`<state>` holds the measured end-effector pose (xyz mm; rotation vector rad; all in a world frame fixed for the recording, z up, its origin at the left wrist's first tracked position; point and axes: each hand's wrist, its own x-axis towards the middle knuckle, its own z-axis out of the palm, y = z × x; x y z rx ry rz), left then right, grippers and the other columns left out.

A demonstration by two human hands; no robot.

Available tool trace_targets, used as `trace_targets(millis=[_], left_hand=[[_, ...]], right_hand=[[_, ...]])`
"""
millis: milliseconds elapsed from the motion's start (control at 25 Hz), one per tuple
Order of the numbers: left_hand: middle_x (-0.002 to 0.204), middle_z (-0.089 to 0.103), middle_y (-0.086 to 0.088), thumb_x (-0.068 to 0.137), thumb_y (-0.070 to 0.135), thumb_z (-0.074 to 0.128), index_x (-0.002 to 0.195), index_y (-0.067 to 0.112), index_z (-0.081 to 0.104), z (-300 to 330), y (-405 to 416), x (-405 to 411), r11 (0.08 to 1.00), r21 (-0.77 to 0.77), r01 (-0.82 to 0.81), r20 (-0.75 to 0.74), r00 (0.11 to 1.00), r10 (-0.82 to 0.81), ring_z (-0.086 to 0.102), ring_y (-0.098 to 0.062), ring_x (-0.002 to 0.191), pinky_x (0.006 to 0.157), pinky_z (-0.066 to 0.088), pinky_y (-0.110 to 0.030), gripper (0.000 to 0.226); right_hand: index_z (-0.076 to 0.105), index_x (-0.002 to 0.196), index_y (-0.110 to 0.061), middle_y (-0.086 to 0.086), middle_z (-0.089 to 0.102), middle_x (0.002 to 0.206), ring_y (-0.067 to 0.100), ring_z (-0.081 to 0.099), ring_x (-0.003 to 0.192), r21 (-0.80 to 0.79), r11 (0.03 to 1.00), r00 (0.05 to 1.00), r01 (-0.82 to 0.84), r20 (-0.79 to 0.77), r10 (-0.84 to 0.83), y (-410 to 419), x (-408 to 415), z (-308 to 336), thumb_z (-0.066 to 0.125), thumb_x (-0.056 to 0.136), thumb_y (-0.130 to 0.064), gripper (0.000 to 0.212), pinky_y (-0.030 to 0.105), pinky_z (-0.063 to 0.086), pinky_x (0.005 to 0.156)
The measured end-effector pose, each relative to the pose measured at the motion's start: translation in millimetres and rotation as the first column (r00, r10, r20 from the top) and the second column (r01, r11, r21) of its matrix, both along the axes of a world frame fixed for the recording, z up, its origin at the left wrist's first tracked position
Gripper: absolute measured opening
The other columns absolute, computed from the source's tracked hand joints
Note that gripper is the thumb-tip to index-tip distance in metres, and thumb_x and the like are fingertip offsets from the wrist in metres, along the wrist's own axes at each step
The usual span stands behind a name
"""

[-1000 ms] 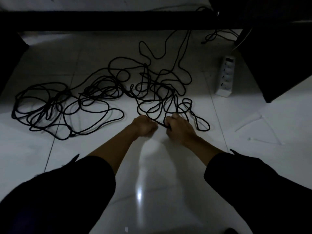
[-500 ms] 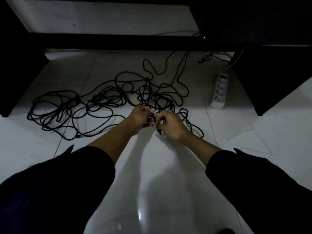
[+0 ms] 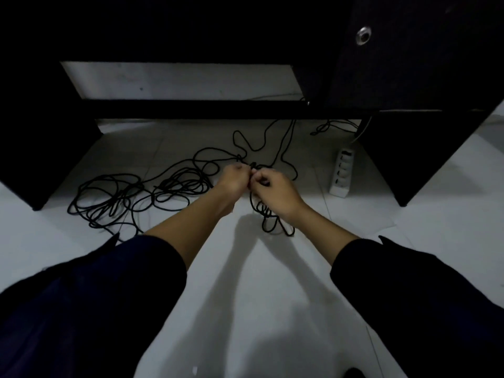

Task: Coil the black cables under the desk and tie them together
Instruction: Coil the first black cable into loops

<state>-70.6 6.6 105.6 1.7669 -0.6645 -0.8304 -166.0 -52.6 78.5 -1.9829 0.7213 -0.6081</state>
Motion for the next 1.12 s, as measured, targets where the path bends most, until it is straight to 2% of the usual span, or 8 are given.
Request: trace_targets(millis=[120,240,360,520,760,960,1040,1120], left_hand=[[0.078,0.055,0.0,0.102,0.024,0.043,0.093,0.008,0.064,18,7,4,1.0,-0.021,0.011,0.074,0.997,-0.009,0.044,-0.01,0.063,0.056,0.036,-0.019,0.028],[0.077,0.056,0.002,0.102,0.024,0.045,0.085,0.011,0.063,31,14,7,0.996,-0.048,0.072,0.054,0.996,-0.07,0.041,-0.005,0.048,0.046,0.029,-0.018,0.028],[0.074,0.055,0.005,0.103,0.02,0.041,0.103,0.008,0.062,40,14,3,0.986,-0.103,0.129,-0.013,0.991,-0.131,0.045,0.004,0.039,0.041,0.031,-0.013,0.023],[0.083,0.055,0.007,0.103,0.025,0.039,0.109,0.015,0.063,44,0,13,0.974,-0.177,0.141,-0.015,0.989,-0.146,0.038,-0.007,0.058,0.05,0.031,-0.018,0.027],[0.081,0.055,0.009,0.104,0.023,0.038,0.103,0.018,0.063,54,-37,34,0.921,-0.353,0.167,-0.14,0.963,-0.229,0.036,-0.003,0.05,0.048,0.029,-0.016,0.025],[0.073,0.049,0.008,0.103,0.022,0.037,0.097,0.017,0.059,59,-46,46,0.918,-0.35,0.188,-0.242,0.928,-0.282,0.028,-0.004,0.044,0.045,0.02,-0.019,0.024],[0.069,0.045,0.009,0.102,0.027,0.039,0.093,0.018,0.058,62,-44,49,0.913,-0.355,0.2,-0.281,0.909,-0.308,0.024,-0.004,0.042,0.043,0.016,-0.02,0.023],[0.064,0.043,0.01,0.1,0.036,0.043,0.092,0.018,0.059,63,-41,49,0.913,-0.358,0.196,-0.263,0.917,-0.3,0.023,-0.004,0.043,0.042,0.016,-0.02,0.026]], right_hand=[[0.063,0.095,-0.017,0.003,0.067,0.097,0.021,0.063,0.094,0.03,0.995,0.993,0.097,0.063,-0.098,-9,-5,17,0.06,0.09,-0.011,0.009,0.036,0.053,0.085],[0.062,0.111,-0.012,0.006,0.062,0.114,0.019,0.06,0.106,-0.032,0.989,0.989,0.144,0.028,-0.143,-14,-12,28,0.059,0.089,-0.004,0.023,0.03,0.049,0.09],[0.059,0.121,-0.01,0.005,0.058,0.123,0.015,0.054,0.111,-0.105,0.988,0.992,0.111,-0.04,-0.116,-21,-12,37,0.058,0.089,-0.001,0.033,0.018,0.039,0.084],[0.058,0.123,-0.013,0.004,0.061,0.123,0.013,0.056,0.106,-0.002,0.985,0.981,0.173,0.088,-0.172,-37,1,39,0.056,0.092,-0.002,0.033,0.017,0.041,0.083],[0.054,0.125,-0.021,0.008,0.06,0.123,0.006,0.052,0.08,0.105,0.969,0.962,0.224,0.137,-0.237,-64,31,18,0.054,0.095,-0.008,0.033,0.016,0.04,0.063],[0.055,0.128,-0.007,0.011,0.054,0.125,0.019,0.054,0.109,-0.031,0.955,0.952,0.295,0.093,-0.291,-88,36,27,0.054,0.096,-0.011,0.032,0.01,0.038,0.073],[0.06,0.118,-0.005,0.011,0.061,0.114,0.019,0.056,0.102,0.009,0.97,0.967,0.244,0.073,-0.244,-92,39,26,0.052,0.096,-0.012,0.024,0.006,0.038,0.066],[0.057,0.119,-0.011,0.005,0.06,0.114,0.018,0.055,0.105,0.112,0.977,0.98,0.184,0.057,-0.191,-88,40,19,0.052,0.097,-0.018,0.024,0.016,0.044,0.074]])
